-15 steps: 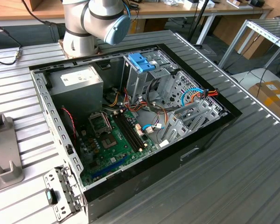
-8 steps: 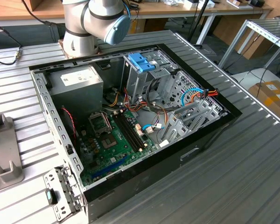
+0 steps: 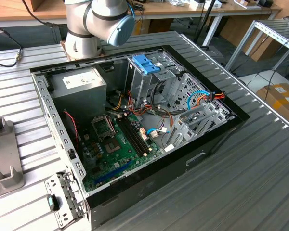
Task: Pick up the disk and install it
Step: 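Pick up the disk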
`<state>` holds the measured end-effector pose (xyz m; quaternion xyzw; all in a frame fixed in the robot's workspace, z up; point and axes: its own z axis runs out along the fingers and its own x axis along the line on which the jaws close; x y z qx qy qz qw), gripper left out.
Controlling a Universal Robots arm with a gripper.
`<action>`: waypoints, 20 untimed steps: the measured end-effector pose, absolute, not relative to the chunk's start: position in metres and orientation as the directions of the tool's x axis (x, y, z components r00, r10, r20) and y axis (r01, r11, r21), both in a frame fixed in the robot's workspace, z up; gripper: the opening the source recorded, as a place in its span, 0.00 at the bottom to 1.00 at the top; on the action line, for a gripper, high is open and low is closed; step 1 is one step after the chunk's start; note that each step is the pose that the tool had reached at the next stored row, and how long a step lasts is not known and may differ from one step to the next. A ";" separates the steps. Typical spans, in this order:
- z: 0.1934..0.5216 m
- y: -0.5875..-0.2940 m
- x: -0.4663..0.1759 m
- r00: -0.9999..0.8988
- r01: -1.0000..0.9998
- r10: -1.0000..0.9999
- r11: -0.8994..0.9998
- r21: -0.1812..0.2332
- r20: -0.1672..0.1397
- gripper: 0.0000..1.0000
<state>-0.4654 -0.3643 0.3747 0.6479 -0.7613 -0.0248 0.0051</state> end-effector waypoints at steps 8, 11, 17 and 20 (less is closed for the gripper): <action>0.373 -0.362 -0.465 -0.160 -0.986 -0.987 0.159 0.044 -0.025 0.60; 0.373 -0.361 -0.465 -0.160 -0.986 -0.987 0.159 0.044 -0.024 0.60; 0.372 -0.361 -0.465 -0.160 -0.986 -0.987 0.159 0.044 -0.024 0.60; 0.368 -0.361 -0.465 -0.160 -0.986 -0.987 0.159 0.044 -0.024 0.60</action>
